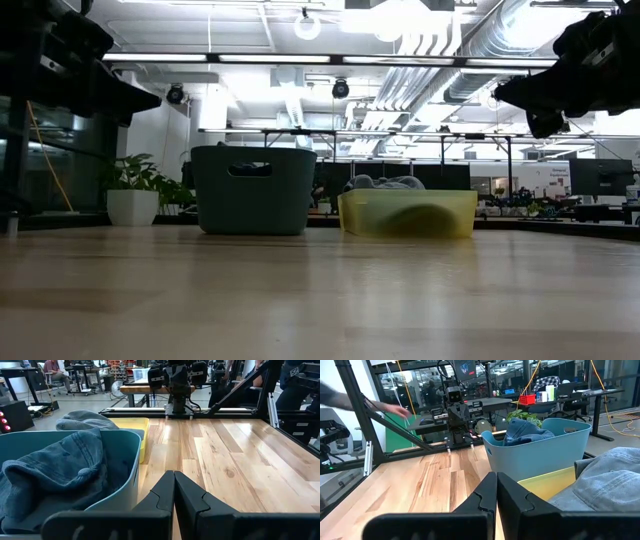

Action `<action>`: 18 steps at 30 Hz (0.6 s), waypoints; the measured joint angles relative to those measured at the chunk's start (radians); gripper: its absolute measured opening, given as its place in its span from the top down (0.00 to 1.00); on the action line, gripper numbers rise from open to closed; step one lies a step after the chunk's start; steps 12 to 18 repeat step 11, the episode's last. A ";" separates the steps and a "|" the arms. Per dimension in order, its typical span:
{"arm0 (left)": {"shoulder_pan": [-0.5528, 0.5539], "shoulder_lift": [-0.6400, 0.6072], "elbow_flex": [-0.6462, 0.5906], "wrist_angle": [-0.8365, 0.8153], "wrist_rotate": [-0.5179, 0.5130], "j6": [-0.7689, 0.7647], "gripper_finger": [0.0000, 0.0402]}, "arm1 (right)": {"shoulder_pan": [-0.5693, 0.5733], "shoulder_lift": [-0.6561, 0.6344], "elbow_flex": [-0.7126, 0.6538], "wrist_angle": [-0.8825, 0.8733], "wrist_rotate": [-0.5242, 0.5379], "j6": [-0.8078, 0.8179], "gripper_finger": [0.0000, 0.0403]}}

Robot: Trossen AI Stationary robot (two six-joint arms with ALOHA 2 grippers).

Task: Pick & Place hat
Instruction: Return to Home Position

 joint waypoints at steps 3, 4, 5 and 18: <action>0.000 0.000 0.000 0.000 0.000 0.000 1.00 | 0.000 0.000 0.000 0.000 0.000 0.000 0.99; 0.000 0.000 0.000 0.000 0.000 0.000 1.00 | 0.000 0.000 0.000 0.000 0.000 0.000 0.99; 0.000 0.000 0.000 -0.001 0.001 0.000 1.00 | 0.000 0.000 0.000 0.000 0.000 0.000 0.98; 0.000 0.000 0.000 -0.001 0.001 0.000 1.00 | 0.000 0.000 0.000 0.000 0.000 0.000 0.99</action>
